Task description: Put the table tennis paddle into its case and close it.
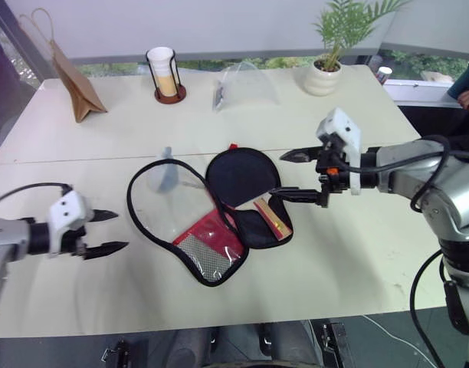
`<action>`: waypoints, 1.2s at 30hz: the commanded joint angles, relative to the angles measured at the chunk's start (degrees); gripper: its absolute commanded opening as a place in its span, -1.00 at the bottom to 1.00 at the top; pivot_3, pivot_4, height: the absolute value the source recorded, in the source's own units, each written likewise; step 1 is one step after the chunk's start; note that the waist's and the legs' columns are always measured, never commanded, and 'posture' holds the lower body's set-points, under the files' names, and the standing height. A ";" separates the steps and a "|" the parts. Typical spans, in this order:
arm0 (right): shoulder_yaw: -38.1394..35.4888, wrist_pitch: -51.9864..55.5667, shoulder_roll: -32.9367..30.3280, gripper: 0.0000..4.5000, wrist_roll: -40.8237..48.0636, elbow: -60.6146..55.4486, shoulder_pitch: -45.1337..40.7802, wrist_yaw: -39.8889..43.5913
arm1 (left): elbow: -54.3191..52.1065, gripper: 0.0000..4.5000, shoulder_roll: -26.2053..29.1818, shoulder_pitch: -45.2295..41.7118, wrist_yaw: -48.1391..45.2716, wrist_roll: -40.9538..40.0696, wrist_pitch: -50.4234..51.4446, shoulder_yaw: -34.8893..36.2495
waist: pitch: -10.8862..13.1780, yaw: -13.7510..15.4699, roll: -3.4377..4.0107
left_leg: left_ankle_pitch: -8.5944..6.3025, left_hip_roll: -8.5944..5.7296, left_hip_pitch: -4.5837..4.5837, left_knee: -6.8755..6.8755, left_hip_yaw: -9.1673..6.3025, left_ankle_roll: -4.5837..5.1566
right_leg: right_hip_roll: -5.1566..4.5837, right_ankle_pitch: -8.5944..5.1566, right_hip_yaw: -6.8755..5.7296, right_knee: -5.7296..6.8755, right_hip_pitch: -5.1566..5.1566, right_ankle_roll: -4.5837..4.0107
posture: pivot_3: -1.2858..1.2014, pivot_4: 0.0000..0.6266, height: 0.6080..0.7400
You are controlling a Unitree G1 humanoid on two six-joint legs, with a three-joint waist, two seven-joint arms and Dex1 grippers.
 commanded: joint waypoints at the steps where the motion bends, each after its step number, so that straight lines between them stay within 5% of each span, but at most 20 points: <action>1: -1.91 0.48 -0.26 0.98 0.15 -2.25 -1.23 -0.39 | -1.07 0.77 -3.28 -3.07 1.54 -1.49 -0.28 -1.24 | 0.00 0.14 0.00 | 0.00 0.00 0.00 0.01 0.01 0.00 | 0.00 0.04 0.01 0.01 0.00 0.06 | 0.03 -0.52 0.91; 13: -5.16 2.55 -1.34 0.98 0.17 -4.63 -0.10 -3.30 | -8.80 0.77 -10.53 -19.38 2.07 -15.69 18.10 -3.81 | -0.01 0.57 -0.02 | 0.01 -0.01 0.00 0.16 -0.06 0.02 | 0.10 0.09 -0.06 0.05 0.10 0.17 | 0.03 -0.52 0.91; 19: -8.76 1.90 -4.32 0.98 -1.45 -1.63 -1.21 -4.12 | 4.01 0.77 -21.87 -32.13 4.70 -9.02 13.64 -12.03 | -0.02 0.60 -0.05 | 0.03 -0.05 0.03 0.21 -0.01 0.04 | 0.19 0.25 -0.09 0.08 0.15 0.44 | 0.03 -0.52 0.91; 25: -13.17 3.89 -7.24 0.98 -0.97 -1.83 2.02 -5.10 | 33.12 0.77 -36.93 -44.08 11.28 5.93 -3.56 -21.16 | 0.02 0.64 -0.13 | -0.10 -0.10 -0.01 0.54 0.01 0.28 | 0.25 0.33 -0.14 0.10 0.31 0.59 | 0.03 -0.52 0.91; 29: -13.30 7.36 -6.07 0.98 1.98 -4.56 4.78 -5.23 | 40.97 0.77 -39.47 -46.20 10.53 10.03 -9.54 -23.08 | 0.03 -0.25 -0.16 | -0.35 -0.09 -0.03 0.88 0.11 0.68 | 0.22 0.33 0.02 0.08 0.38 0.63 | 0.03 -0.52 0.91; 36: -9.83 15.38 -2.35 0.98 5.38 -1.52 7.38 -6.24 | 33.82 0.77 -36.87 -45.04 6.21 8.17 -7.84 -20.92 | 0.03 0.42 -0.15 | -0.35 -0.04 -0.07 0.94 0.03 0.66 | 0.19 0.34 0.01 0.16 0.33 0.63 | 0.03 -0.52 0.91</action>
